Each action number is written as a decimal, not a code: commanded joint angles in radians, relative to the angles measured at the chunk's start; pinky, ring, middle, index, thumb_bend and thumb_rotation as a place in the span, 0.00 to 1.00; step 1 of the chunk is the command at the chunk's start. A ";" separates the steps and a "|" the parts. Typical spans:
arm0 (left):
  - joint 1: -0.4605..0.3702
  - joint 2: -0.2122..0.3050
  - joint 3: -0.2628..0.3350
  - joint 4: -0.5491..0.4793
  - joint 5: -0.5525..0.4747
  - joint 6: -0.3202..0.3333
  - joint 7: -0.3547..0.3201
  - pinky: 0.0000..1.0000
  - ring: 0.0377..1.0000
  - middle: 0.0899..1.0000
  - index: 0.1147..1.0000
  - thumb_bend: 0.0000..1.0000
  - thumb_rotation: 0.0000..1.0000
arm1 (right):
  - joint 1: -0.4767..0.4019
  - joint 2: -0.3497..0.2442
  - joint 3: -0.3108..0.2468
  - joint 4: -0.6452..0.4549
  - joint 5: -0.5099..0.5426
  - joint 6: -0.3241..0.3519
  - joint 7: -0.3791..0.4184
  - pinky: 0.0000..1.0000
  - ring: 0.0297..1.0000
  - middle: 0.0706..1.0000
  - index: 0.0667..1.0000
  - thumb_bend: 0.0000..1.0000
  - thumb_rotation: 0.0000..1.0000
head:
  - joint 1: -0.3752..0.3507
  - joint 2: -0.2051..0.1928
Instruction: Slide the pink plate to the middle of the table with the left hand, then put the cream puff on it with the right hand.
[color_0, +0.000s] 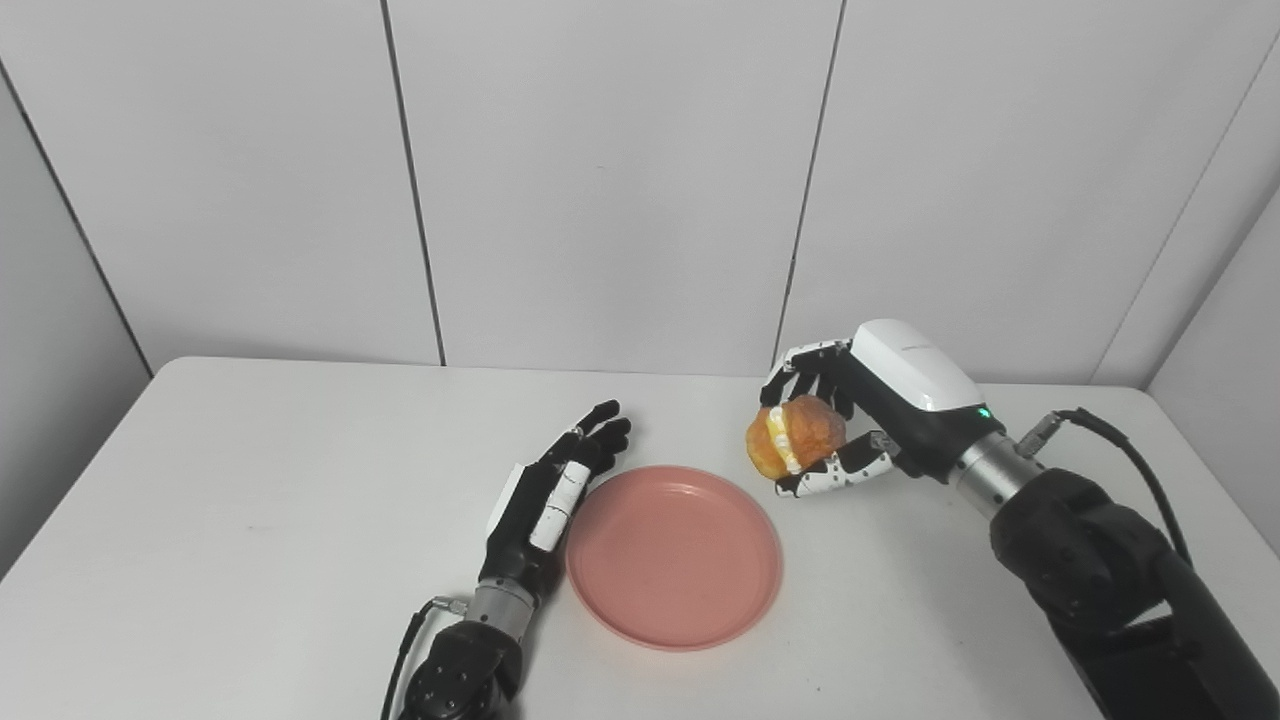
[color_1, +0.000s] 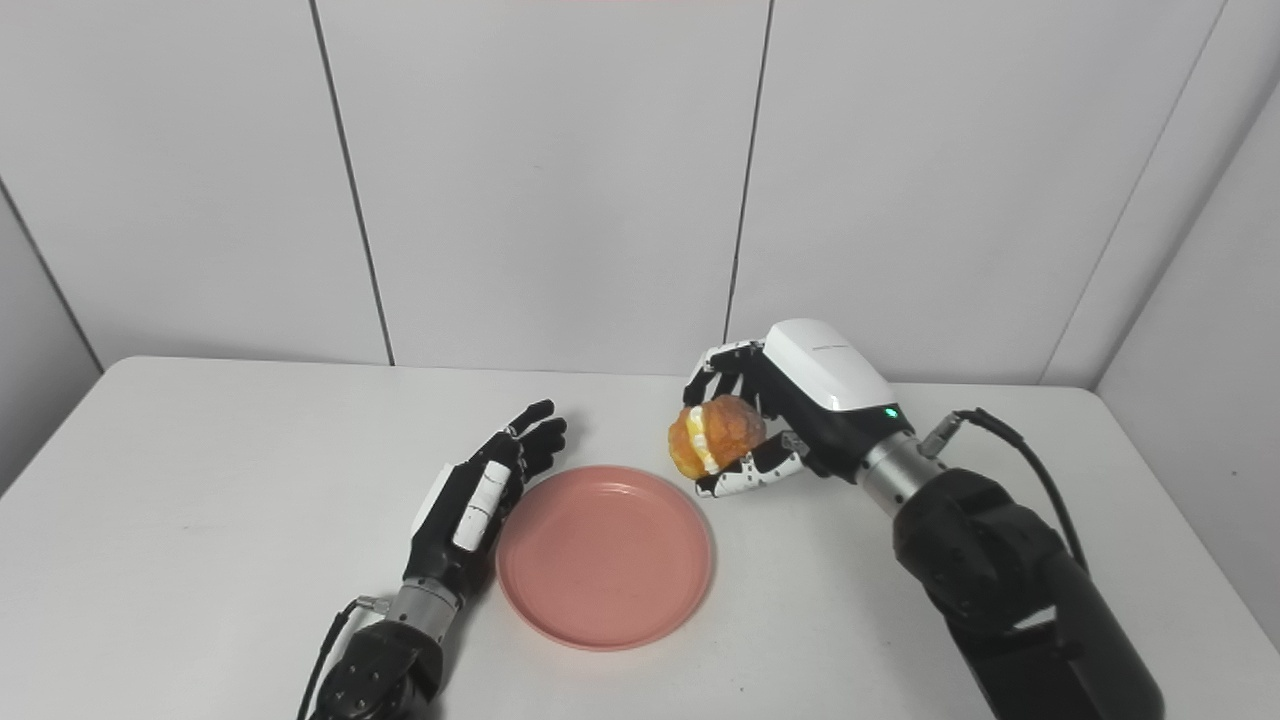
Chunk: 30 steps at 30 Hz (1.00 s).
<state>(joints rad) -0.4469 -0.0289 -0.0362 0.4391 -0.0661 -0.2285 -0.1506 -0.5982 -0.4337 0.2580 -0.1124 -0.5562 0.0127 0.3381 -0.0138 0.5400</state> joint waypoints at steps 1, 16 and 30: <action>0.016 -0.018 -0.008 0.001 0.006 -0.005 0.012 0.90 0.86 0.83 0.80 0.80 0.87 | -0.052 0.004 -0.002 -0.010 0.007 -0.056 -0.017 0.32 0.35 0.38 0.47 0.53 0.00 | 0.002 0.001; 0.012 -0.023 -0.014 0.010 0.033 -0.012 0.034 0.85 0.85 0.82 0.80 0.83 0.87 | -0.083 0.104 0.101 0.090 -0.052 -0.068 0.008 0.36 0.38 0.40 0.47 0.53 0.00 | 0.030 0.002; 0.017 -0.019 -0.022 -0.009 0.045 0.002 0.042 0.83 0.84 0.83 0.80 0.83 0.89 | -0.142 0.135 0.160 0.258 -0.062 -0.120 0.009 0.37 0.40 0.41 0.47 0.53 0.00 | 0.035 0.013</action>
<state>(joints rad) -0.4431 -0.0383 -0.0492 0.4334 -0.0309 -0.2137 -0.1151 -0.6853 -0.3028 0.4219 0.1516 -0.6177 -0.0572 0.3615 0.0199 0.5522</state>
